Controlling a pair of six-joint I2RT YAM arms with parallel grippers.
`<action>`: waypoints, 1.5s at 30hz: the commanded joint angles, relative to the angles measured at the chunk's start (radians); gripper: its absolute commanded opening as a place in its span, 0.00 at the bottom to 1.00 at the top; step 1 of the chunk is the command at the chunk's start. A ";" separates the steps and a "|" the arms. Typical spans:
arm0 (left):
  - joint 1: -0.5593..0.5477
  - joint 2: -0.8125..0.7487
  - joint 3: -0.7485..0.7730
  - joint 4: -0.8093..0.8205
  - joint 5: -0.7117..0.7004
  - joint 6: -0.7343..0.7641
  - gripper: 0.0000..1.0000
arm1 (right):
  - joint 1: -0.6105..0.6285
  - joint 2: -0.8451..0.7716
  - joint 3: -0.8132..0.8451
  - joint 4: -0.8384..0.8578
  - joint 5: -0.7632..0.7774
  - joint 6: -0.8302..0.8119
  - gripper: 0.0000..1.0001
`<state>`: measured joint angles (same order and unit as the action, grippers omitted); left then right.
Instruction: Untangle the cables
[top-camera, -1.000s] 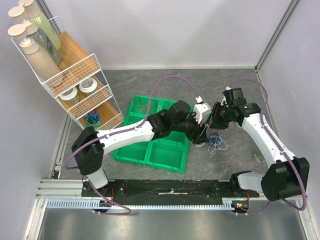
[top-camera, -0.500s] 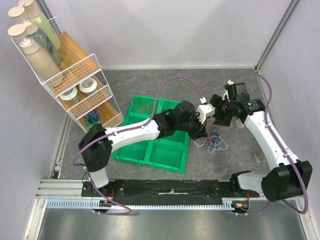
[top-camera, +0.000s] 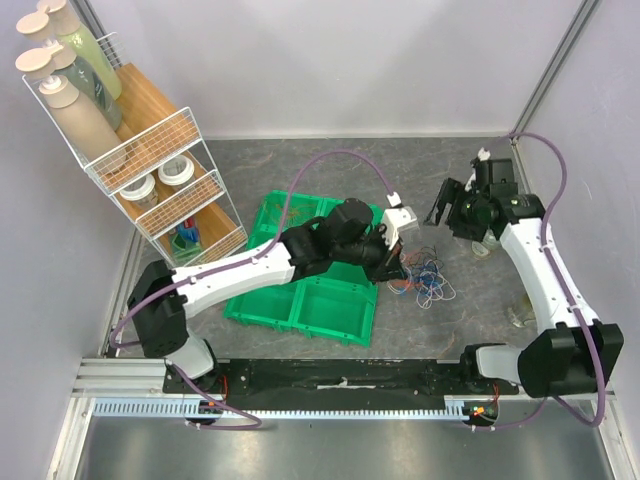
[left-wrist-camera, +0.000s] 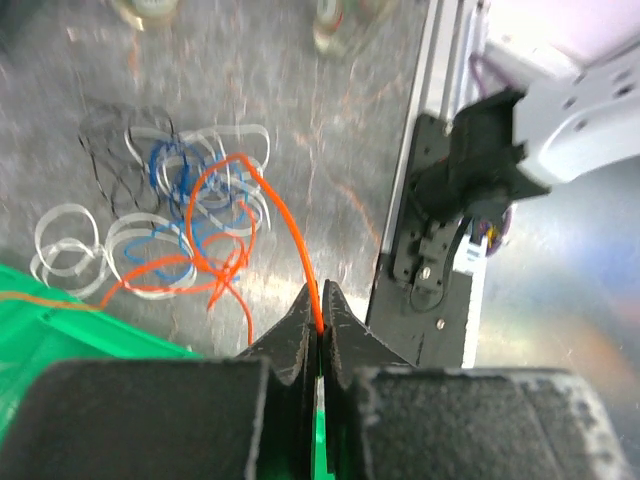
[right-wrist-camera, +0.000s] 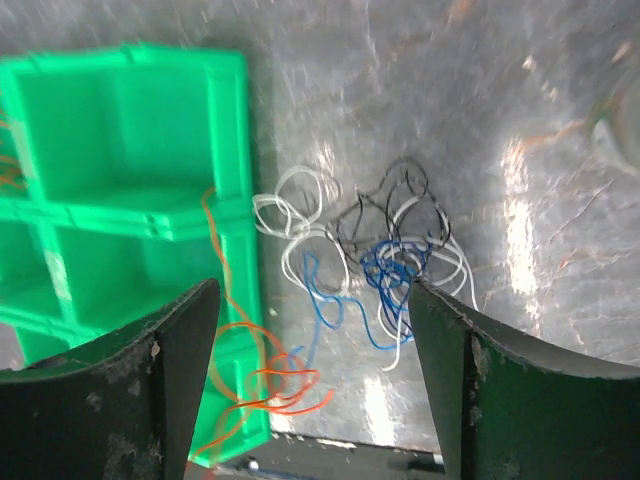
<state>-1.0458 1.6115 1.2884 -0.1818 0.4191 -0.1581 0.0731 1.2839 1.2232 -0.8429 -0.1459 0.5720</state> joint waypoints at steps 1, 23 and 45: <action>0.003 -0.082 0.144 -0.027 -0.042 -0.005 0.02 | 0.001 -0.023 -0.158 0.027 -0.125 -0.118 0.82; 0.012 -0.133 0.482 -0.033 -0.180 0.028 0.02 | 0.001 -0.143 -0.419 0.141 -0.191 -0.058 0.21; 0.096 -0.125 0.614 -0.185 -0.845 0.172 0.02 | 0.001 -0.178 -0.399 0.070 -0.119 -0.182 0.73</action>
<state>-1.0046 1.4330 1.8893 -0.3103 -0.2852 0.0414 0.0746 1.1481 0.8028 -0.8070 -0.1905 0.4191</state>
